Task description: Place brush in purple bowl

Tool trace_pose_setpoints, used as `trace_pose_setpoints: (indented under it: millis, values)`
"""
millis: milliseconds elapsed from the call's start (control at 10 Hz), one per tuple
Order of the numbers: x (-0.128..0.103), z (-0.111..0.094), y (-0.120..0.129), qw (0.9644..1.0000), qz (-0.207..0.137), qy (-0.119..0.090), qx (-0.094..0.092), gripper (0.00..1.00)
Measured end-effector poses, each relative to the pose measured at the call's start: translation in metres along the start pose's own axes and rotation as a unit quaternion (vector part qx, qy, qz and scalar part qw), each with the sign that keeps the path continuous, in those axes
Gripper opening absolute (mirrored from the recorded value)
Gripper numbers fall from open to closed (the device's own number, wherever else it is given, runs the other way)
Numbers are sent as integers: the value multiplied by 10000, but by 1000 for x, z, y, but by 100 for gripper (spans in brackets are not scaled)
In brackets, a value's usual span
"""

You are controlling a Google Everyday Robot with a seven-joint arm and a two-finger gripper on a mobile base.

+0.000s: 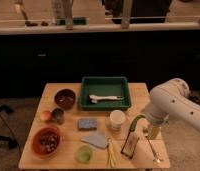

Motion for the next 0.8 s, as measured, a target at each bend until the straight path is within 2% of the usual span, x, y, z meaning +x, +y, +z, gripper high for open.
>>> trace_pose_setpoints:
  millis: [200,300,600,800]
  values:
    - [3,-2,1,10000,-78,-16,44,80]
    - [-4,-6,-2,9999,-153,-40,71,80]
    - [-44,-13,-19,9990,-390,-130,183,80]
    - [-57,-13,-32,9982,-456,-184,331,80]
